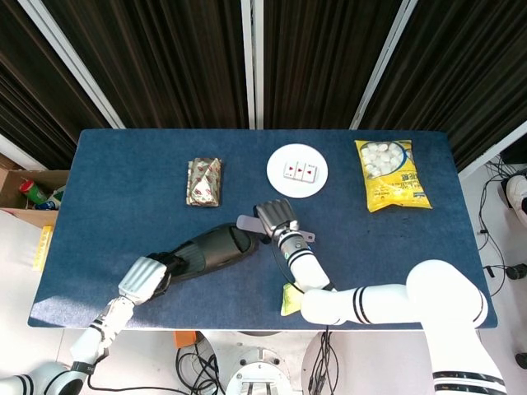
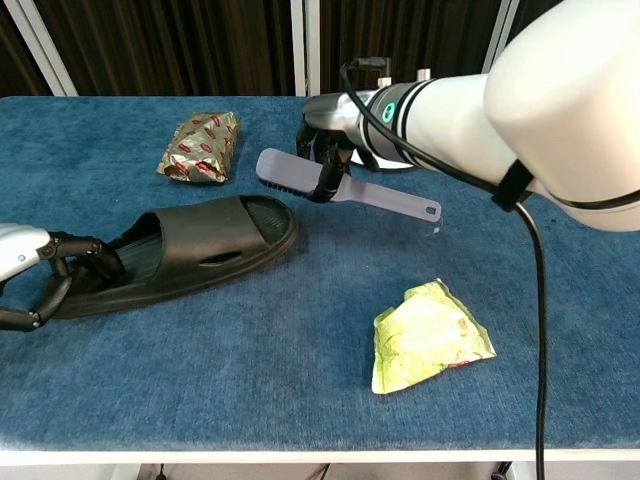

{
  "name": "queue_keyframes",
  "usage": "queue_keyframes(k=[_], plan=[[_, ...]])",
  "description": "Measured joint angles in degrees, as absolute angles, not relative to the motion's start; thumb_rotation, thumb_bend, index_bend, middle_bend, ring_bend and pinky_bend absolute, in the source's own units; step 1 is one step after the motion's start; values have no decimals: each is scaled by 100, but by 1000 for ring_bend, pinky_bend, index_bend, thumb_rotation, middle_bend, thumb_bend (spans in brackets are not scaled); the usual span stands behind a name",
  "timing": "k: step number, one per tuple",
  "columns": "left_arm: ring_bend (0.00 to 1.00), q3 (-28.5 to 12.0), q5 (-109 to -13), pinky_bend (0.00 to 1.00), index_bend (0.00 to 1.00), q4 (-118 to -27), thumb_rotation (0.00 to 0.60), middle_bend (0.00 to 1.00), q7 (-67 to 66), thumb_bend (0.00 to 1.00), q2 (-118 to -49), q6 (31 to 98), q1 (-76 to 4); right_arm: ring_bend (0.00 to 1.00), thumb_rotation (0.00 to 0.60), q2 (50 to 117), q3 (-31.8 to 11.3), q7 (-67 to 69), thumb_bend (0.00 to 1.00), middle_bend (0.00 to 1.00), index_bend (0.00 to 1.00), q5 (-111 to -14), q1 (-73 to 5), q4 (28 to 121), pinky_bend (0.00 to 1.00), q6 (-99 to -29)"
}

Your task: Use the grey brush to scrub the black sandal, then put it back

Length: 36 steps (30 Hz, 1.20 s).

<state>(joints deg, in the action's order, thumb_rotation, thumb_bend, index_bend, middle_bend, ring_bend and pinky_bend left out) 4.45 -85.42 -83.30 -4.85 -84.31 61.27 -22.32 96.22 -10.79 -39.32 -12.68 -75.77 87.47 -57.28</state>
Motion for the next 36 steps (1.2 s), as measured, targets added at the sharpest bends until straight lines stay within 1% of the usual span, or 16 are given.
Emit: queue_keyframes(k=[4, 7, 9, 13, 17, 21, 23, 25, 30, 32, 36], plan=[[274, 438, -8547, 371, 297, -8346, 600, 325, -492, 735, -8427, 6131, -2239, 619, 600, 9316, -1076, -3832, 754, 642, 884, -1537, -7372, 9146, 795, -5841], [274, 424, -8580, 370, 297, -8366, 600, 325, -507, 726, -8418, 6192, -2238, 619, 600, 8952, -1024, -3748, 755, 642, 885, -1781, -7174, 9609, 795, -5908], [273, 411, -8631, 370, 295, -8375, 600, 323, -508, 693, -8410, 6279, -2231, 619, 600, 8615, -950, -3689, 753, 642, 886, -1987, -7003, 10010, 795, -5966], [267, 367, -8852, 369, 278, -8391, 600, 307, -421, 545, -8390, 6654, -2187, 619, 600, 7878, -686, -3544, 749, 642, 885, -2496, -6570, 10763, 795, -6087], [252, 286, -9078, 361, 244, -8390, 600, 269, -318, 359, -8356, 7154, -2114, 618, 600, 7206, -215, -3381, 746, 641, 883, -3163, -6026, 11250, 795, -6226], [222, 109, -9153, 347, 189, -8437, 600, 217, -327, 279, -8288, 7666, -1992, 619, 600, 6769, 321, -3376, 739, 642, 882, -3543, -5627, 11495, 795, -6304], [220, -10, -9130, 346, 184, -8489, 600, 214, -408, 264, -8251, 7904, -1907, 619, 600, 6552, 568, -3444, 734, 642, 880, -3502, -5536, 11611, 795, -6214], [220, -115, -9084, 346, 183, -8546, 600, 214, -485, 260, -8218, 8095, -1814, 618, 600, 6428, 680, -3515, 734, 642, 879, -3349, -5525, 11665, 795, -6044], [220, -197, -8952, 345, 183, -8590, 600, 215, -457, 251, -8172, 8204, -1690, 619, 600, 6110, 1033, -3730, 742, 647, 890, -2838, -5562, 11703, 795, -5404], [220, -199, -8918, 345, 183, -8560, 600, 215, -420, 251, -8187, 8199, -1668, 619, 600, 6059, 1104, -3754, 741, 644, 885, -2796, -5548, 11691, 795, -5334], [220, -178, -8888, 345, 183, -8511, 600, 215, -430, 251, -8234, 8111, -1666, 618, 600, 6149, 1135, -3774, 738, 633, 870, -3008, -5471, 11605, 791, -5362]])
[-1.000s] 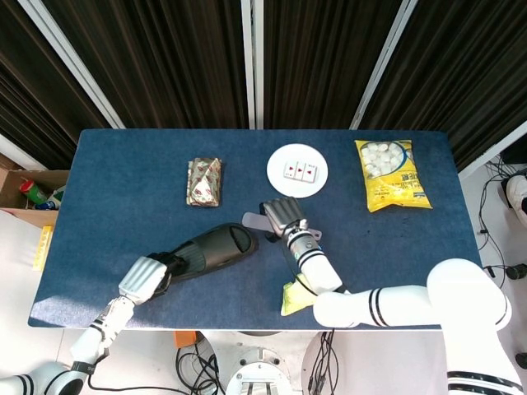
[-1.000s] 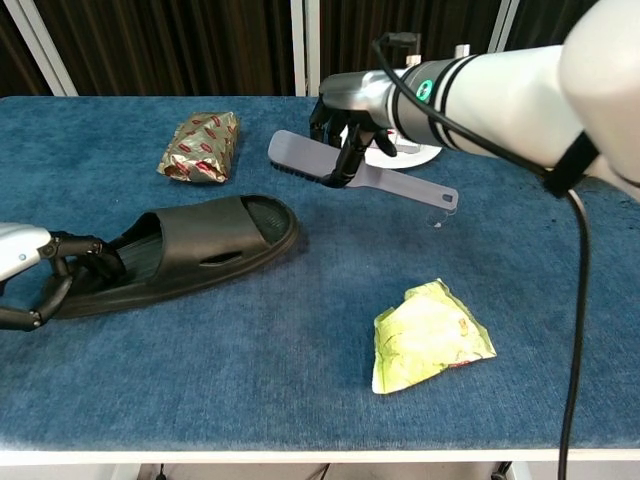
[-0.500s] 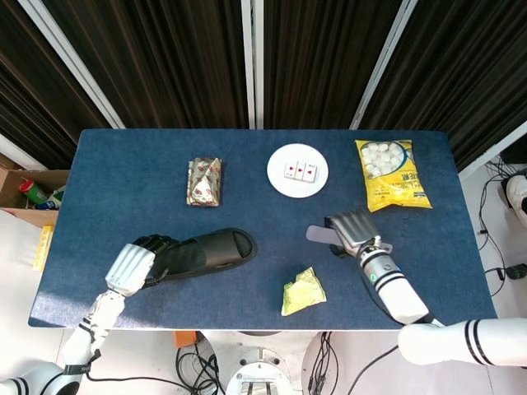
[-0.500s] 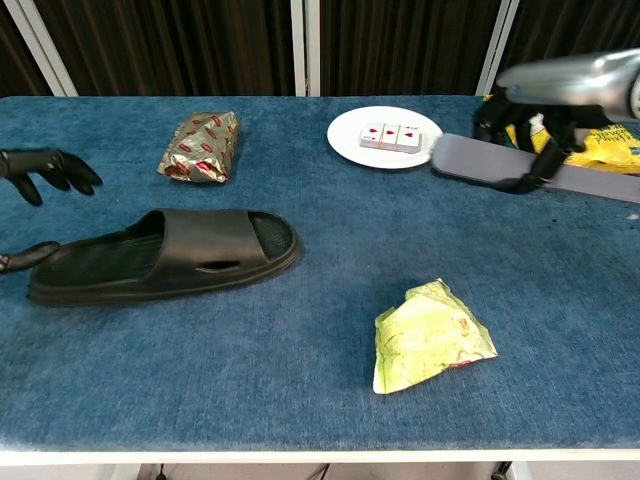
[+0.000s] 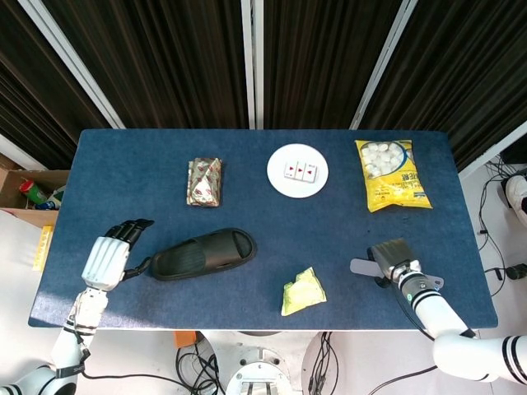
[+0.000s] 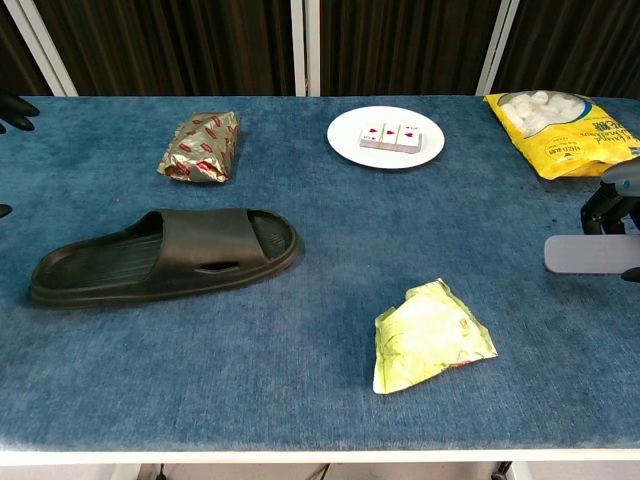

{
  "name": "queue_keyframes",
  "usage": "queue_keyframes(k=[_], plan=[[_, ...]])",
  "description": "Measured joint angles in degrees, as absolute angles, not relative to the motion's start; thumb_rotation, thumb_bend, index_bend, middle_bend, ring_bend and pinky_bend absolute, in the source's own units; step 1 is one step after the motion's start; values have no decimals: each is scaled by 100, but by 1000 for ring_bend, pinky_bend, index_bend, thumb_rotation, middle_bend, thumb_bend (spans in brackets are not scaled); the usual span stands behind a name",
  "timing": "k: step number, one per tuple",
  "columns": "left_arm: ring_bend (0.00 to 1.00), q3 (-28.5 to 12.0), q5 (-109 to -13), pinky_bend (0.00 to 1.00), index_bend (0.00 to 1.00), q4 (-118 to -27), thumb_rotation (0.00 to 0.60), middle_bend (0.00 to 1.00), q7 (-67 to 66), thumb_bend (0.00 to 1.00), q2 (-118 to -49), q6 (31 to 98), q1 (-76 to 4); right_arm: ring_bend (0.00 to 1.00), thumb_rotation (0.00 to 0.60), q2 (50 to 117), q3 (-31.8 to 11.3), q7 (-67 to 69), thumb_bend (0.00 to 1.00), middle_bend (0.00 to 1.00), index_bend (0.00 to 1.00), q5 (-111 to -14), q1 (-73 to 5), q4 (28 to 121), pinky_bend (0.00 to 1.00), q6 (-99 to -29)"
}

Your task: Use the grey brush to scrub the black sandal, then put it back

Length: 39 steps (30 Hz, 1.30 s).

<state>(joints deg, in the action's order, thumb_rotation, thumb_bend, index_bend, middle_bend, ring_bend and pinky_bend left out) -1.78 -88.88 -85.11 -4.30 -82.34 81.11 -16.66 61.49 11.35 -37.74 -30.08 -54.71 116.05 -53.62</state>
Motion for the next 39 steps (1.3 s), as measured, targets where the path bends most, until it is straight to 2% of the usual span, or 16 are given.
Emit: queue_keyframes(k=[5, 8, 13, 19, 35, 37, 39], plan=[[220, -171, -8871, 345, 183, -8422, 600, 215, -413, 251, -8324, 8044, -1677, 619, 600, 6440, 1098, -3759, 723, 624, 864, -3335, -5330, 11343, 777, -5454], [220, -169, -8846, 345, 183, -8391, 600, 215, -406, 251, -8340, 7991, -1682, 598, 600, 6538, 1056, -3717, 681, 601, 832, -3391, -5305, 11181, 750, -5355], [220, -177, -8815, 345, 183, -8379, 600, 215, -366, 251, -8324, 7955, -1680, 486, 600, 6664, 1040, -3847, 625, 513, 700, -3350, -5333, 11046, 646, -5334], [220, -162, -8803, 345, 183, -8372, 600, 216, -333, 251, -8315, 7901, -1677, 312, 600, 6743, 1040, -3968, 498, 378, 515, -3368, -5294, 11010, 470, -5502], [220, -138, -8679, 345, 183, -8489, 600, 216, -459, 251, -8267, 7647, -1718, 143, 600, 6838, 1014, -4107, 388, 214, 301, -3435, -5152, 10953, 284, -5645], [220, -142, -8677, 346, 183, -8500, 600, 216, -467, 251, -8259, 7643, -1720, 112, 600, 6840, 1007, -4115, 378, 180, 251, -3440, -5139, 10958, 260, -5656], [220, -144, -8676, 345, 183, -8507, 600, 216, -470, 251, -8254, 7638, -1722, 47, 600, 6835, 991, -4104, 357, 113, 145, -3462, -5121, 10971, 202, -5667]])
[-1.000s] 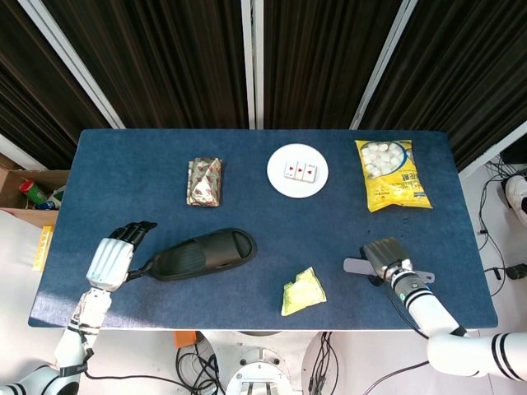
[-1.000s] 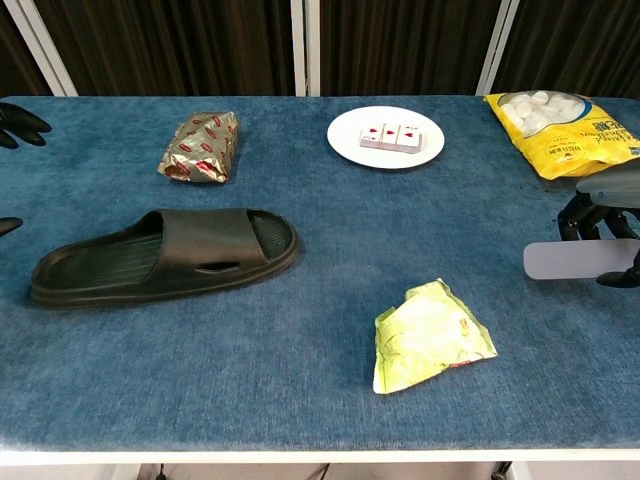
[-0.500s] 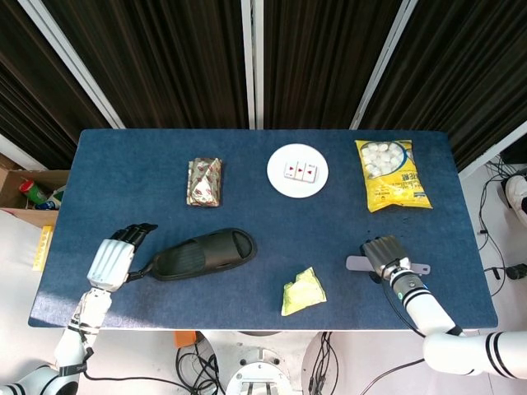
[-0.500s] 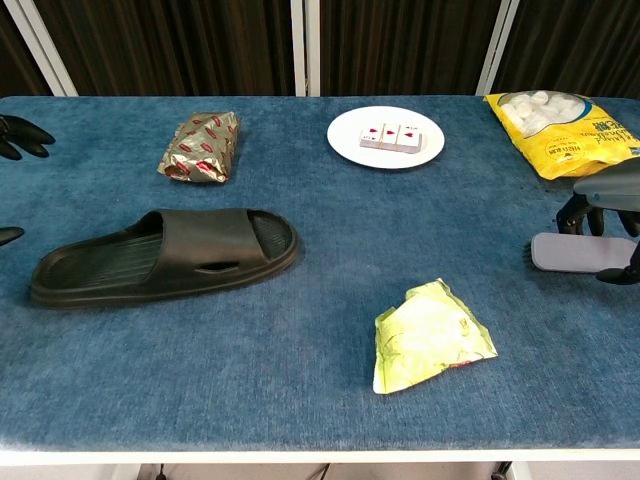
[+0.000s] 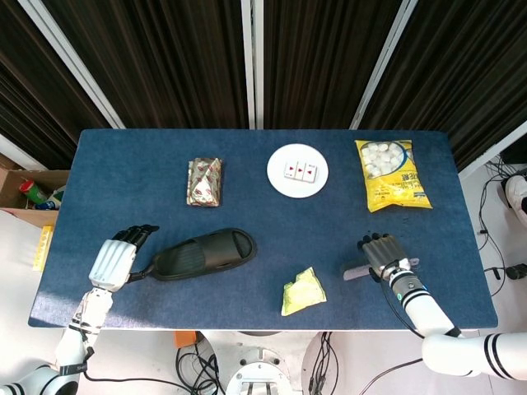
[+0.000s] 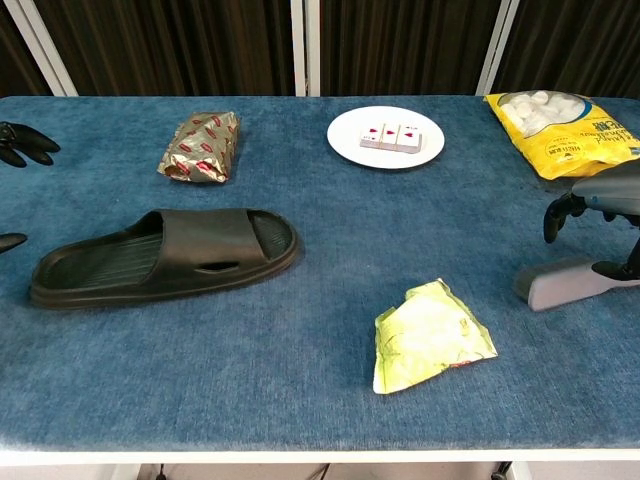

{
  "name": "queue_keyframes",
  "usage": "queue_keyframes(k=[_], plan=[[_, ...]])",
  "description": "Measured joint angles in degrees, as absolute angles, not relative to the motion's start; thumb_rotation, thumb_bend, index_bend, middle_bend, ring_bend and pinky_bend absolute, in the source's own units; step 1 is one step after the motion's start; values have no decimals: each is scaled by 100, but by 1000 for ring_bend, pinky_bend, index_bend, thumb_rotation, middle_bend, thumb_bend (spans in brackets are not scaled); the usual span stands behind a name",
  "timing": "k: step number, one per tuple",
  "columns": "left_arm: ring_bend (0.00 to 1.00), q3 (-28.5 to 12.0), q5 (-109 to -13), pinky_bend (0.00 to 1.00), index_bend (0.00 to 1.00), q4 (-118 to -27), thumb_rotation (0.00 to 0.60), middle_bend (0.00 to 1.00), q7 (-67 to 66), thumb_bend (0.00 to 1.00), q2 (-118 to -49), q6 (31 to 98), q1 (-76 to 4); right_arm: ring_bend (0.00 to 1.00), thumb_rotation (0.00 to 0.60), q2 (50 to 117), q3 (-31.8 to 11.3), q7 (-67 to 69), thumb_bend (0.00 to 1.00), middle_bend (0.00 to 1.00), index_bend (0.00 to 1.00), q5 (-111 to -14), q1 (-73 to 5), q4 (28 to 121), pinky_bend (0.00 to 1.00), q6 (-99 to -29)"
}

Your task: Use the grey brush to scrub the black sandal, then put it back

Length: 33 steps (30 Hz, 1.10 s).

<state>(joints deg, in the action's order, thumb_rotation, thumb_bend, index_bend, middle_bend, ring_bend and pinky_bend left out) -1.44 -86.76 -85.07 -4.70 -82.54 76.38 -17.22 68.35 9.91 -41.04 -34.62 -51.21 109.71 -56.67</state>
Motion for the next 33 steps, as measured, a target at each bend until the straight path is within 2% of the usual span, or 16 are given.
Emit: queue_keyframes(k=[2, 4, 9, 13, 16, 22, 23, 26, 28, 30, 33], plan=[[220, -145, -8674, 345, 183, -8513, 600, 216, -475, 251, -8248, 7638, -1720, 5, 600, 6818, 977, -4076, 333, 43, 46, -3513, -5095, 10990, 131, -5681], [220, -148, -8678, 345, 183, -8517, 600, 216, -473, 251, -8245, 7651, -1716, 0, 600, 6792, 964, -4032, 303, 4, 1, -3583, -5062, 11017, 75, -5698], [220, -162, -8709, 345, 183, -8532, 600, 216, -447, 251, -8225, 7748, -1687, 0, 600, 6676, 892, -3716, 272, 0, 0, -4071, -4831, 11119, 24, -5957], [220, -169, -8757, 345, 183, -8566, 600, 216, -436, 251, -8186, 7876, -1639, 0, 600, 6533, 864, -3263, 244, 0, 0, -4827, -4464, 11210, 0, -6380], [220, -166, -8804, 344, 183, -8576, 600, 215, -438, 251, -8168, 8007, -1585, 0, 600, 6448, 878, -2774, 224, 0, 0, -5608, -4042, 11213, 0, -6882], [201, -196, -8827, 315, 180, -8526, 589, 215, -556, 185, -8138, 8375, -1401, 0, 600, 6562, 925, -1973, 200, 0, 0, -6914, -2847, 10736, 0, -8550], [193, -211, -8808, 306, 174, -8515, 554, 212, -608, 165, -8133, 8448, -1357, 0, 600, 6650, 920, -1820, 198, 0, 0, -7048, -2552, 10547, 0, -8932], [172, -272, -8696, 285, 155, -8479, 395, 194, -841, 140, -8114, 8712, -1184, 0, 600, 6957, 884, -1325, 195, 0, 0, -7257, -1763, 9955, 0, -9758], [170, -309, -8618, 280, 152, -8439, 312, 191, -958, 140, -8104, 8929, -1035, 0, 600, 7154, 855, -958, 195, 0, 0, -7291, -1338, 9565, 0, -10031], [170, -325, -8554, 278, 151, -8388, 270, 189, -1002, 140, -8095, 9098, -889, 0, 600, 7358, 823, -532, 195, 0, 0, -7268, -965, 9124, 0, -10134], [169, -305, -8482, 276, 150, -8263, 257, 188, -1029, 140, -8070, 9244, -687, 0, 600, 7571, 760, -67, 195, 0, 0, -7216, -565, 8647, 0, -10076]])
